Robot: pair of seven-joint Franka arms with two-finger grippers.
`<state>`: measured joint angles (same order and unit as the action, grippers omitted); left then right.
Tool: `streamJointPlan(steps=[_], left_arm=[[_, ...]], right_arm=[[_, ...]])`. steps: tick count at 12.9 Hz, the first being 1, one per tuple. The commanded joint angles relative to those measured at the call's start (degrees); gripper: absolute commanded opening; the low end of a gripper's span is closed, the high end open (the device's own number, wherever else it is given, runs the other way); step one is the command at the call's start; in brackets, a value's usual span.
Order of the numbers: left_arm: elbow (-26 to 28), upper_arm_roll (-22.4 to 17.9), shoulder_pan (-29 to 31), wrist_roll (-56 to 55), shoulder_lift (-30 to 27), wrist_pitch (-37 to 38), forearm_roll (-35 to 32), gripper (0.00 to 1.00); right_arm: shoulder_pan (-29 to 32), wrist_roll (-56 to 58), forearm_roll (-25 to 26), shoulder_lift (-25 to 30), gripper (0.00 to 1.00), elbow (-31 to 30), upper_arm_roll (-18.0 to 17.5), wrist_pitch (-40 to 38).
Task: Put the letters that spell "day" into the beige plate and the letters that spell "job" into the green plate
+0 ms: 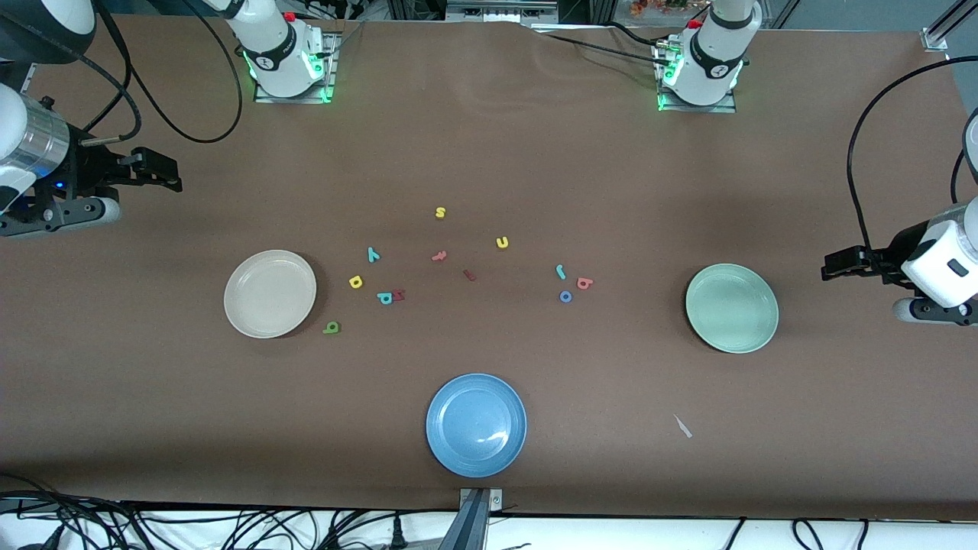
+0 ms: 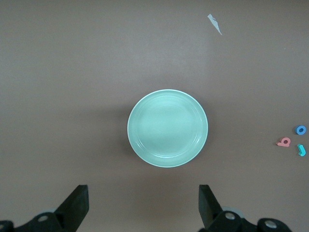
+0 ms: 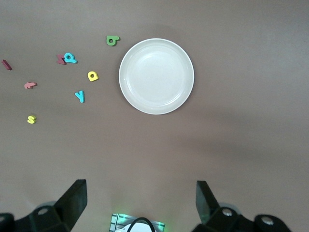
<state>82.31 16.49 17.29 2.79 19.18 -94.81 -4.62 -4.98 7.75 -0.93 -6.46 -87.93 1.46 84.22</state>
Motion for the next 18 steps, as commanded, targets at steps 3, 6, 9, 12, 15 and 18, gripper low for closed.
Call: streamJointPlan(steps=[3, 6, 9, 12, 15, 18], left_arm=[[0.66, -0.15, -0.06, 0.81, -0.28, -0.99, 1.11, 1.0], [0.66, -0.06, -0.06, 0.81, -0.2, -1.43, 1.19, 1.0], [0.49, -0.15, -0.06, 0.72, -0.19, -1.43, 1.11, 1.0], [0.49, -0.15, -0.06, 0.72, -0.28, -1.43, 1.11, 1.0], [0.49, -0.15, -0.06, 0.72, -0.28, -1.43, 1.11, 1.0], [0.49, -0.15, -0.06, 0.72, -0.28, -1.35, 1.11, 1.0]], right_arm=[[-0.3, 0.68, -1.01, 0.4, 1.0, -0.75, 0.47, 0.5], [-0.29, 0.68, -1.01, 0.48, 1.0, -0.93, 0.47, 0.76], [-0.29, 0.68, -1.01, 0.48, 1.0, -1.01, 0.47, 0.77], [-0.29, 0.68, -1.01, 0.48, 1.0, -1.1, 0.47, 0.85], [-0.29, 0.68, -1.01, 0.48, 1.0, -1.1, 0.47, 0.85], [-0.29, 0.68, -1.01, 0.48, 1.0, -1.1, 0.47, 0.85]])
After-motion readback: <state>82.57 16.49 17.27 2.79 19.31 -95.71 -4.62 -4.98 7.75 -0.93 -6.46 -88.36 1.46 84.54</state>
